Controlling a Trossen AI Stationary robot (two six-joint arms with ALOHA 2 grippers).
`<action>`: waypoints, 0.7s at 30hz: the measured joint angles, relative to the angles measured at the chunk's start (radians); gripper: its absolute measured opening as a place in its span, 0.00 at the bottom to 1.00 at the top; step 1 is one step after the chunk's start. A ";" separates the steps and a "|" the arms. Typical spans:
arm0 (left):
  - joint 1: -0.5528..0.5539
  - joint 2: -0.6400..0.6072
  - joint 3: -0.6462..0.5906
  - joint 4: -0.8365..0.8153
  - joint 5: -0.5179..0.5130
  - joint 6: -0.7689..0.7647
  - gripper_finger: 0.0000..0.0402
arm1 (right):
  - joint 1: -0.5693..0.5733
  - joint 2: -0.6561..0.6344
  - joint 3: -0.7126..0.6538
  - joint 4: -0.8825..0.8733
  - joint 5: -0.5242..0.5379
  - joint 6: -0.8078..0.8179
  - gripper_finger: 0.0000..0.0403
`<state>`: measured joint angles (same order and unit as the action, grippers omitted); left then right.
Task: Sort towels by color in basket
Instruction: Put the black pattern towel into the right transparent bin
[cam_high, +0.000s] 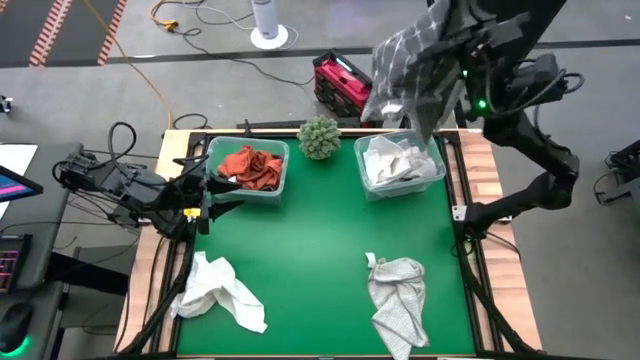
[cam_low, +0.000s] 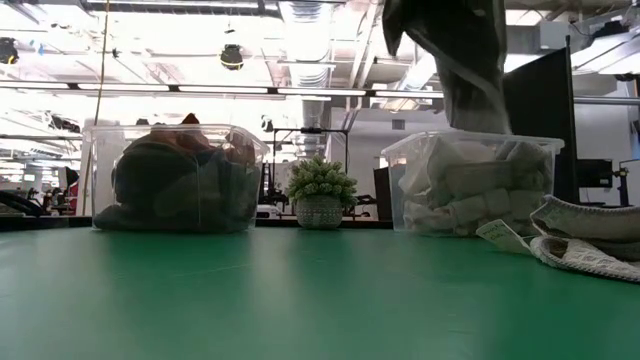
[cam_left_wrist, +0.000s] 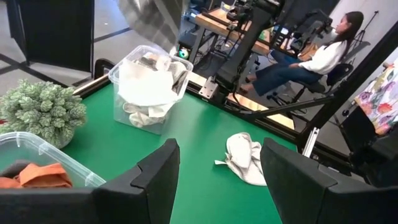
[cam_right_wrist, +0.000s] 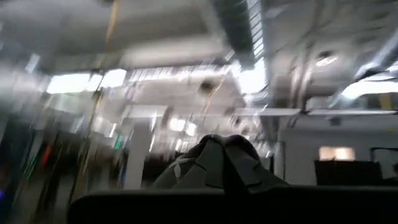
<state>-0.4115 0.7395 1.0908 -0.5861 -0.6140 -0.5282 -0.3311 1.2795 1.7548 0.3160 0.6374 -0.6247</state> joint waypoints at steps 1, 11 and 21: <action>0.000 0.000 0.000 0.000 0.000 0.000 0.53 | 0.015 -0.014 0.000 -0.095 0.018 0.003 0.04; 0.000 0.000 0.000 0.000 -0.032 0.008 0.53 | 0.060 -0.051 -0.001 -1.058 0.172 0.514 0.04; 0.000 0.000 0.000 0.000 -0.031 0.003 0.53 | 0.006 -0.057 0.000 -1.746 0.046 1.062 0.04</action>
<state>-0.4114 0.7395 1.0908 -0.5860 -0.6451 -0.5255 -0.3255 1.2225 1.7546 -1.4300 0.6831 0.4370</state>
